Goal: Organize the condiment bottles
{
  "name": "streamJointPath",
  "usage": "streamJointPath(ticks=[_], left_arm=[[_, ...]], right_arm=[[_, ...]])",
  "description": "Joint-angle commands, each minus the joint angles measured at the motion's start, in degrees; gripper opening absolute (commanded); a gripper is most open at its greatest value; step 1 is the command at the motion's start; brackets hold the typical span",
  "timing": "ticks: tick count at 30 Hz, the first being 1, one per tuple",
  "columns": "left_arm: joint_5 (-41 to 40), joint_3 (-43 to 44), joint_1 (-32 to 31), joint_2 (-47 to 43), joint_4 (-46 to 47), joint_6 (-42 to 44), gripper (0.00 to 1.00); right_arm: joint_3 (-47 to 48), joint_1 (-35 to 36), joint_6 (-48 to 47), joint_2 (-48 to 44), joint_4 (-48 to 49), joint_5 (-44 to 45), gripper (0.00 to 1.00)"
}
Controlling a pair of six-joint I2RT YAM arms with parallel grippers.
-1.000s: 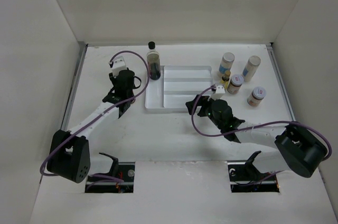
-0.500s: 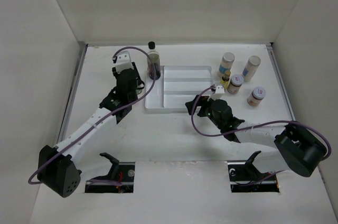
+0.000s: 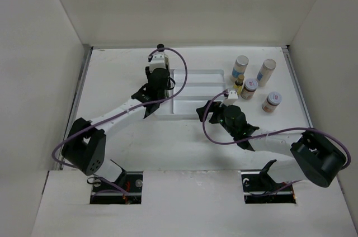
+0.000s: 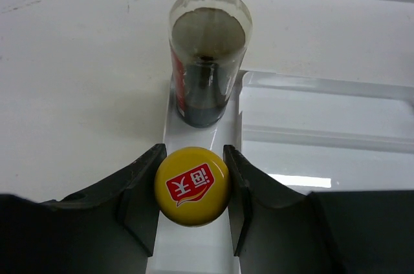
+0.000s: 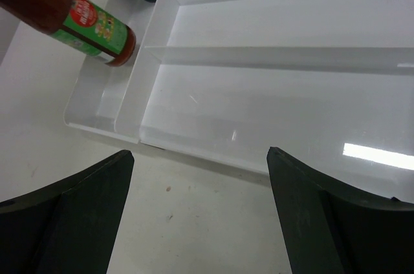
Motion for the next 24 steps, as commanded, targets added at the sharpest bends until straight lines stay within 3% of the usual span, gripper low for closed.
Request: streamJointPath(ticks=[1,18,24], left_arm=[[1.1,6.3,0.0,0.4,12.0,1.2,0.21],[-0.2,9.2,3.0,8.7,15.5,6.4,0.22],[0.5,7.8,3.5,10.7,16.7,5.8,0.43]], right_arm=[[1.6,0.0,0.2,-1.0,3.7,-0.4,0.91],[1.5,-0.1,0.4,-0.4,3.5,-0.8,0.92],[1.7,0.0,0.2,-0.4,3.5,-0.6,0.92]])
